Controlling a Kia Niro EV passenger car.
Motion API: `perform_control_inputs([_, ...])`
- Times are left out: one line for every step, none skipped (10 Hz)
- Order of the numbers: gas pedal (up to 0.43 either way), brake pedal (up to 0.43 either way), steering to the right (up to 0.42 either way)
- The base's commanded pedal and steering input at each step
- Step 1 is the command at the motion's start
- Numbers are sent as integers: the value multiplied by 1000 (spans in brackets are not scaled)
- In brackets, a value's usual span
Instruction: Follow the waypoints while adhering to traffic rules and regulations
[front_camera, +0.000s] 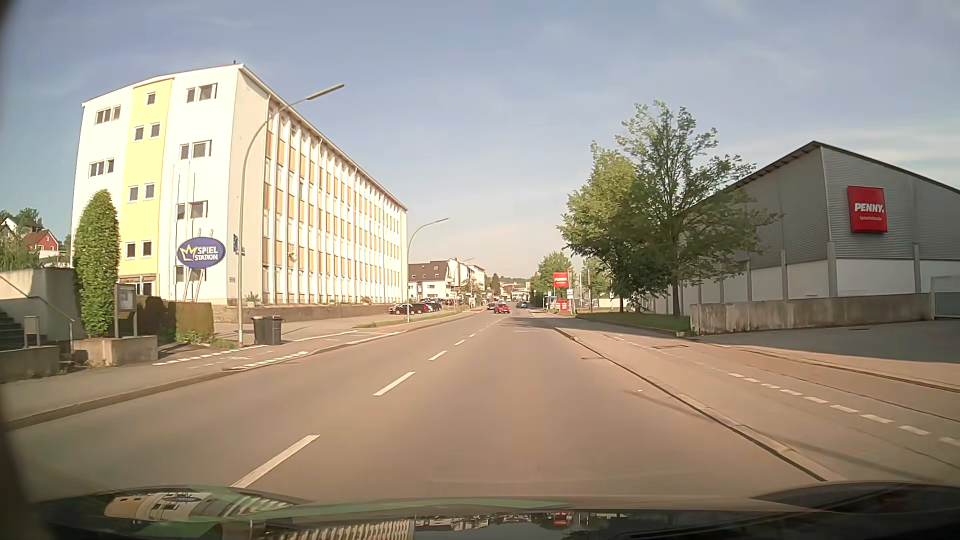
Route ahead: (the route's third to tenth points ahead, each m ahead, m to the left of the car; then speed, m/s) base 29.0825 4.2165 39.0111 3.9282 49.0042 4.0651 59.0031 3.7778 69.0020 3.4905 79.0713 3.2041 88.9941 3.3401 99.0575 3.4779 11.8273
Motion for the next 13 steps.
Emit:
perform_control_inputs([28,0,0])
perform_control_inputs([28,0,0])
perform_control_inputs([39,0,0])
perform_control_inputs([39,0,0])
perform_control_inputs([39,0,-1])
perform_control_inputs([39,0,-2])
perform_control_inputs([47,0,-2])
perform_control_inputs([59,0,-2])
perform_control_inputs([87,0,-2])
perform_control_inputs([98,0,-2])
perform_control_inputs([98,0,-2])
perform_control_inputs([98,0,-2])
perform_control_inputs([98,0,-2])
